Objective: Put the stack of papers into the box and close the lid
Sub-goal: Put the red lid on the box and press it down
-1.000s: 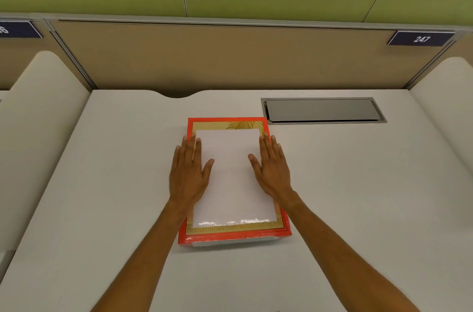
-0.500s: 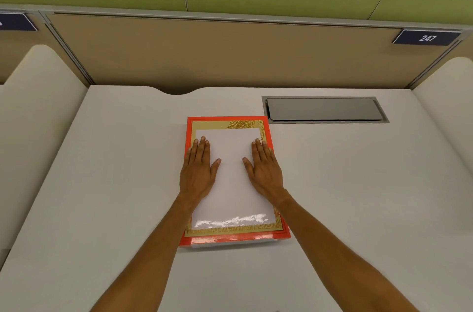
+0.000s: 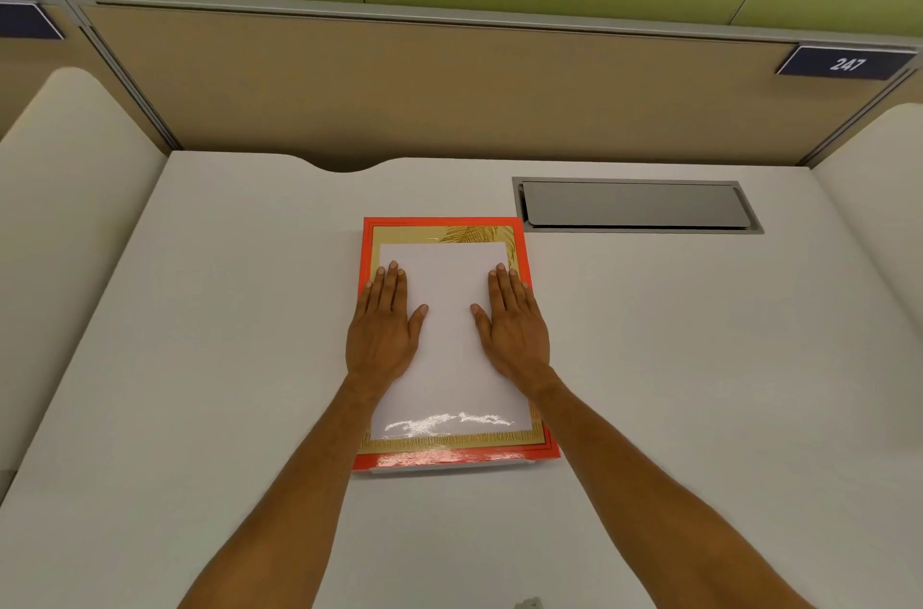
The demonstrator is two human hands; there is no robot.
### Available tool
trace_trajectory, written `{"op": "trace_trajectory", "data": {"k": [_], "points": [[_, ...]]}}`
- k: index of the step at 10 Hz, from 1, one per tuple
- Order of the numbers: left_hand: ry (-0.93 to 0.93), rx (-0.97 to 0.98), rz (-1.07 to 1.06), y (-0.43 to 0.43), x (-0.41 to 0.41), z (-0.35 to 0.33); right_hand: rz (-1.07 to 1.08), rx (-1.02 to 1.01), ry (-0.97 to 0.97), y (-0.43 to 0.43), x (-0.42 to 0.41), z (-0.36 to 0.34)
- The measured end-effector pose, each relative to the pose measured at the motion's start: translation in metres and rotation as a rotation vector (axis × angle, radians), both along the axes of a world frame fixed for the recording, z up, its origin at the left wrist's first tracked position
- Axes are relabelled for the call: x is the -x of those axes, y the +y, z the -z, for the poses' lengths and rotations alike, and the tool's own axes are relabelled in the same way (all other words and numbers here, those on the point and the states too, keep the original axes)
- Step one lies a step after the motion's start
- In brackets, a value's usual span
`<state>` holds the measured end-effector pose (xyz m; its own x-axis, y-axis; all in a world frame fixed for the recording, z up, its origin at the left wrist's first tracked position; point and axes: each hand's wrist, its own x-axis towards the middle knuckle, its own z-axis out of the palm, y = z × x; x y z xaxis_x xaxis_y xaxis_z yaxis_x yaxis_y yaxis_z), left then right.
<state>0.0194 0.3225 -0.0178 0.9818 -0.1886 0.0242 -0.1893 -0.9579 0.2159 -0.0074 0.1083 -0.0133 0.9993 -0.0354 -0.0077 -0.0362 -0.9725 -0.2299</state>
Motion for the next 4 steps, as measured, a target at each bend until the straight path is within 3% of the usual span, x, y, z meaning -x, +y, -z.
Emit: {"op": "trace_trajectory", "data": {"k": [2, 4], "points": [[0.011, 0.028, -0.009, -0.002, 0.000, -0.003, 0.004, -0.032, 0.040, 0.000, 0.000, -0.005], [-0.019, 0.140, -0.039, -0.012, -0.005, -0.016, -0.024, -0.066, -0.038, -0.016, -0.003, -0.017]]}}
